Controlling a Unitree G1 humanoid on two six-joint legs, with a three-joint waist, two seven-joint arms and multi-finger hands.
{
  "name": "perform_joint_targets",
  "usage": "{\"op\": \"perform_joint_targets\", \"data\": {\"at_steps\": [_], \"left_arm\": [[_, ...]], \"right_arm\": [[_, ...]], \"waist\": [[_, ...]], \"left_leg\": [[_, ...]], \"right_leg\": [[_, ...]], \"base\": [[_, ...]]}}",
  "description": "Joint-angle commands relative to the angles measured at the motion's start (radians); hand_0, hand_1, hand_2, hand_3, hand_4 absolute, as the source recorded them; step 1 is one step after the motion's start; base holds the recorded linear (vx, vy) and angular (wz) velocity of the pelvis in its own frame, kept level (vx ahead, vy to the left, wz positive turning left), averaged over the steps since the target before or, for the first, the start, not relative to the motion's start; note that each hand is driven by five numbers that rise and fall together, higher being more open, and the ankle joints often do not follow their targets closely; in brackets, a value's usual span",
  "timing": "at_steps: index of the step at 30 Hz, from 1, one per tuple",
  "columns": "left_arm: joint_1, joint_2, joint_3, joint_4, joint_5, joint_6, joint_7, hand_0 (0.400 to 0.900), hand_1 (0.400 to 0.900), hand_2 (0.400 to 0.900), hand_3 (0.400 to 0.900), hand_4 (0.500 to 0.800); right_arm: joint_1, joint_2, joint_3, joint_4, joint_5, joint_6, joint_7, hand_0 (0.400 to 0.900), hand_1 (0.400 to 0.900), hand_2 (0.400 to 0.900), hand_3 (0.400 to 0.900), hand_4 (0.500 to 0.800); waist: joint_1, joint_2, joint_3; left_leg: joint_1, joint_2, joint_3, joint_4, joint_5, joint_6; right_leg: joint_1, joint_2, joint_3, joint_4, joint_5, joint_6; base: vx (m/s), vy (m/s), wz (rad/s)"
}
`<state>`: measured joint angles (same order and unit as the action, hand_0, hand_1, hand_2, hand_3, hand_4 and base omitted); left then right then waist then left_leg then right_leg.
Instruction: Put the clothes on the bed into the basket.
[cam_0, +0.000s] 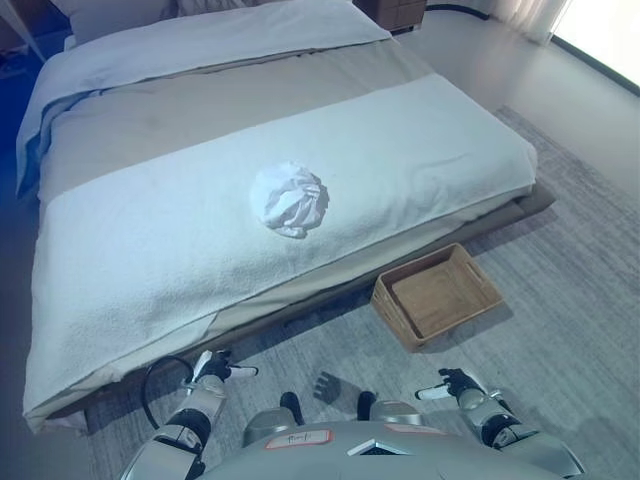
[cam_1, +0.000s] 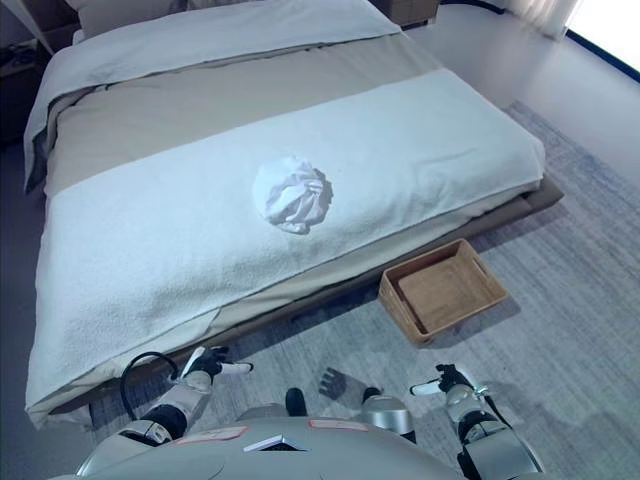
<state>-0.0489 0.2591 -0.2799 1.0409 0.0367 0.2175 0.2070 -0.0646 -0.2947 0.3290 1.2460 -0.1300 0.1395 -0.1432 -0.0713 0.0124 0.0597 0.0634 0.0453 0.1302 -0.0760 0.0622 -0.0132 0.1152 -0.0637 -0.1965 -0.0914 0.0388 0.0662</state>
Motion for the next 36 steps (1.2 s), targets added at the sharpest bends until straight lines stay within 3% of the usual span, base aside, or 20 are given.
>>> {"op": "perform_joint_targets", "data": {"at_steps": [1, 9, 11, 13, 15, 18, 20, 23, 26, 28, 32, 36], "left_arm": [[-0.118, 0.050, -0.016, -0.049, 0.025, -0.018, 0.036, 0.900, 0.900, 0.900, 0.900, 0.800], [-0.118, 0.055, -0.009, -0.006, 0.029, -0.015, 0.027, 0.900, 0.900, 0.900, 0.900, 0.800], [-0.119, 0.058, -0.009, -0.002, 0.030, -0.014, 0.026, 0.900, 0.900, 0.900, 0.900, 0.800], [-0.125, 0.064, -0.008, -0.002, 0.034, -0.008, 0.026, 0.900, 0.900, 0.900, 0.900, 0.800], [-0.136, 0.068, -0.003, 0.004, 0.033, -0.002, 0.028, 0.900, 0.900, 0.900, 0.900, 0.800], [-0.154, 0.065, -0.010, 0.007, 0.038, -0.002, 0.033, 0.900, 0.900, 0.900, 0.900, 0.800], [-0.174, 0.064, -0.017, 0.006, 0.039, -0.004, 0.040, 0.900, 0.900, 0.900, 0.900, 0.800], [-0.188, 0.068, -0.019, 0.008, 0.036, -0.004, 0.043, 0.900, 0.900, 0.900, 0.900, 0.800], [-0.179, 0.080, -0.021, -0.014, 0.035, -0.005, 0.042, 0.900, 0.900, 0.900, 0.900, 0.800], [-0.163, 0.090, -0.020, -0.030, 0.031, -0.003, 0.039, 0.900, 0.900, 0.900, 0.900, 0.800], [-0.119, 0.093, -0.014, -0.029, 0.029, -0.001, 0.042, 0.900, 0.900, 0.900, 0.900, 0.800], [-0.108, 0.083, -0.021, 0.028, 0.021, 0.010, 0.060, 0.900, 0.900, 0.900, 0.900, 0.800]], "right_arm": [[-0.091, -0.062, -0.010, 0.047, 0.003, -0.020, -0.020, 0.900, 0.900, 0.900, 0.900, 0.800], [-0.113, -0.050, 0.004, 0.043, -0.028, -0.007, -0.008, 0.900, 0.900, 0.900, 0.900, 0.800], [-0.116, -0.047, 0.007, 0.034, -0.033, -0.008, -0.010, 0.900, 0.900, 0.900, 0.900, 0.800], [-0.122, -0.045, 0.024, 0.024, -0.043, -0.009, -0.010, 0.900, 0.900, 0.900, 0.900, 0.800], [-0.139, -0.047, 0.042, -0.003, -0.058, -0.011, -0.017, 0.900, 0.900, 0.900, 0.900, 0.800], [-0.174, -0.073, 0.054, -0.070, -0.065, -0.016, -0.032, 0.900, 0.900, 0.900, 0.900, 0.800], [-0.215, -0.100, 0.052, -0.120, -0.055, -0.019, -0.043, 0.900, 0.900, 0.900, 0.900, 0.800], [-0.278, -0.139, 0.039, -0.178, -0.030, -0.023, -0.054, 0.900, 0.900, 0.900, 0.900, 0.800], [-0.329, -0.178, 0.037, -0.227, -0.028, -0.018, -0.068, 0.900, 0.900, 0.900, 0.900, 0.800], [-0.363, -0.210, 0.028, -0.244, -0.016, -0.013, -0.073, 0.900, 0.900, 0.900, 0.900, 0.800], [-0.376, -0.258, 0.021, -0.326, -0.027, -0.015, -0.103, 0.900, 0.900, 0.900, 0.900, 0.800], [-0.425, -0.264, 0.047, -0.359, -0.023, -0.017, -0.117, 0.900, 0.900, 0.900, 0.900, 0.800]], "waist": [[0.012, -0.016, 0.059], [0.023, 0.008, 0.055], [0.021, 0.006, 0.068], [0.017, 0.002, 0.084], [0.006, 0.001, 0.105], [-0.013, 0.008, 0.107], [-0.020, 0.012, 0.107], [-0.035, -0.008, 0.108], [-0.033, -0.029, 0.104], [-0.030, -0.035, 0.101], [-0.041, -0.016, 0.068], [-0.046, 0.020, 0.044]], "left_leg": [[-0.081, -0.035, 0.063, 0.107, -0.090, -0.016], [-0.017, -0.084, 0.034, 0.017, -0.100, 0.065], [0.006, -0.101, 0.020, 0.012, -0.110, 0.083], [0.030, -0.128, -0.003, 0.013, -0.119, 0.106], [0.050, -0.138, -0.032, 0.013, -0.123, 0.121], [0.071, -0.128, -0.078, 0.014, -0.129, 0.112], [0.087, -0.125, -0.101, 0.014, -0.141, 0.098], [0.132, -0.134, -0.145, 0.001, -0.170, 0.073], [0.170, -0.146, -0.203, -0.011, -0.184, 0.058], [0.200, -0.147, -0.242, -0.011, -0.204, 0.048], [0.211, -0.115, -0.297, -0.007, -0.196, 0.029], [0.207, -0.061, -0.315, 0.012, -0.149, -0.003]], "right_leg": [[-0.034, -0.022, -0.014, 0.022, -0.030, 0.015], [-0.111, -0.058, 0.006, 0.255, -0.094, 0.036], [-0.149, -0.079, 0.018, 0.378, -0.065, 0.035], [-0.202, -0.109, 0.042, 0.532, 0.013, 0.029], [-0.268, -0.098, 0.096, 0.668, 0.043, 0.018], [-0.339, -0.022, 0.150, 0.636, -0.015, 0.002], [-0.350, -0.013, 0.150, 0.513, -0.022, 0.012], [-0.351, 0.029, 0.193, 0.187, 0.078, 0.061], [-0.373, 0.066, 0.266, 0.046, 0.151, 0.079], [-0.378, 0.079, 0.273, 0.039, 0.174, 0.085], [-0.371, 0.101, 0.327, 0.057, 0.193, 0.061], [-0.401, 0.128, 0.290, 0.133, 0.129, 0.023]], "base": [[-0.09, 0.132, 0.41], [0.09, 0.204, 0.09], [0.13, 0.250, 0.34], [0.11, 0.261, 0.47], [0.09, 0.187, 0.58], [0.16, 0.054, 0.82], [0.23, 0.006, 0.85], [0.28, -0.046, 0.92], [0.31, -0.066, 0.89], [0.33, -0.104, 0.75], [0.34, -0.159, 0.62], [0.37, -0.190, 0.36]]}}
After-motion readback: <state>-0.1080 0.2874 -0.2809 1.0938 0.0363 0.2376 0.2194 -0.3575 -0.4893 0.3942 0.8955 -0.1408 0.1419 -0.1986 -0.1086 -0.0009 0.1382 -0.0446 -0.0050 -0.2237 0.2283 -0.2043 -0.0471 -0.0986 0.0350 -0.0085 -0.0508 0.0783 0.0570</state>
